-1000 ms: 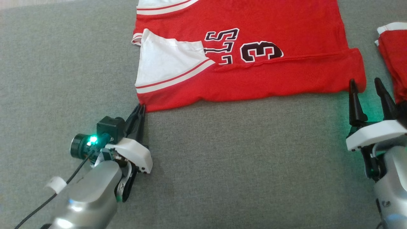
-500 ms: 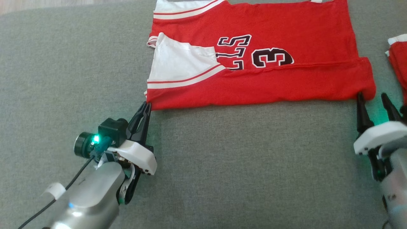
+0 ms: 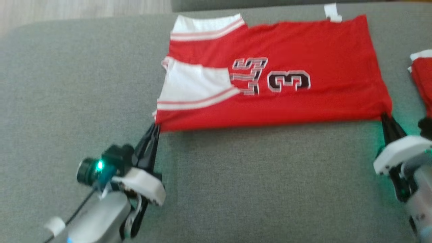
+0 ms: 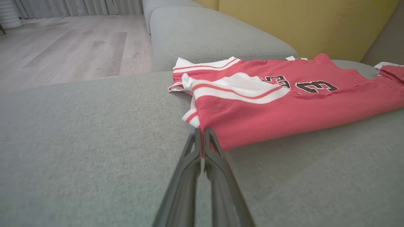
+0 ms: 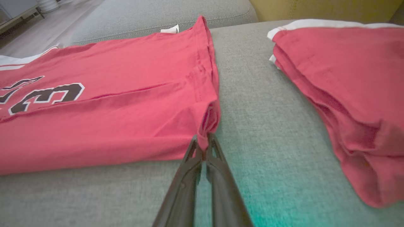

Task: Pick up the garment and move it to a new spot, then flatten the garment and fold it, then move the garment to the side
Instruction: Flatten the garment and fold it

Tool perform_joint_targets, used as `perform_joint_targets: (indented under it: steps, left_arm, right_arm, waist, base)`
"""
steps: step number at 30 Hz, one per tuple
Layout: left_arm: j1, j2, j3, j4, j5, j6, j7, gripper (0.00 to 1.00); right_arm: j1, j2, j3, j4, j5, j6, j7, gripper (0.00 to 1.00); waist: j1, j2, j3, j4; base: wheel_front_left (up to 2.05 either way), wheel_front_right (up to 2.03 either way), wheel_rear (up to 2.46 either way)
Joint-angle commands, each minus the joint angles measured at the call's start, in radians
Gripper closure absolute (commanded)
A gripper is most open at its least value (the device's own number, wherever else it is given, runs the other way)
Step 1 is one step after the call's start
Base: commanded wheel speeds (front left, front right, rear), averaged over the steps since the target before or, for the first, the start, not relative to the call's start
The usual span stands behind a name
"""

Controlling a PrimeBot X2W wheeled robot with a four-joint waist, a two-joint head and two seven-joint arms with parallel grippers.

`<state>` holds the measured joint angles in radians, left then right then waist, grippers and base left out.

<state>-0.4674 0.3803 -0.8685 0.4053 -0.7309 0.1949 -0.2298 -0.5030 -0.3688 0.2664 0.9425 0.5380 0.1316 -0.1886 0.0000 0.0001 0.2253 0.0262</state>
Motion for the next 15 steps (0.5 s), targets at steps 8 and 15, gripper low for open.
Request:
perform_joint_targets:
  steps: [8, 15]
  left_arm:
    - [0.157, 0.077, 0.007, -0.155, -0.025, 0.072, 0.017, 1.00]
    - [0.321, 0.111, -0.036, -0.285, -0.047, 0.136, 0.050, 1.00]
  right_arm:
    - [0.182, -0.119, 0.102, -0.142, 0.125, -0.001, -0.024, 1.00]
    - [0.383, -0.197, 0.093, -0.265, 0.192, -0.001, -0.035, 1.00]
  waist:
    - [0.0000, -0.0001, -0.087, 0.023]
    - [0.0000, -0.0001, -0.110, 0.046]
  base:
    - [0.00, 0.00, 0.00]
    - [0.00, 0.00, 0.00]
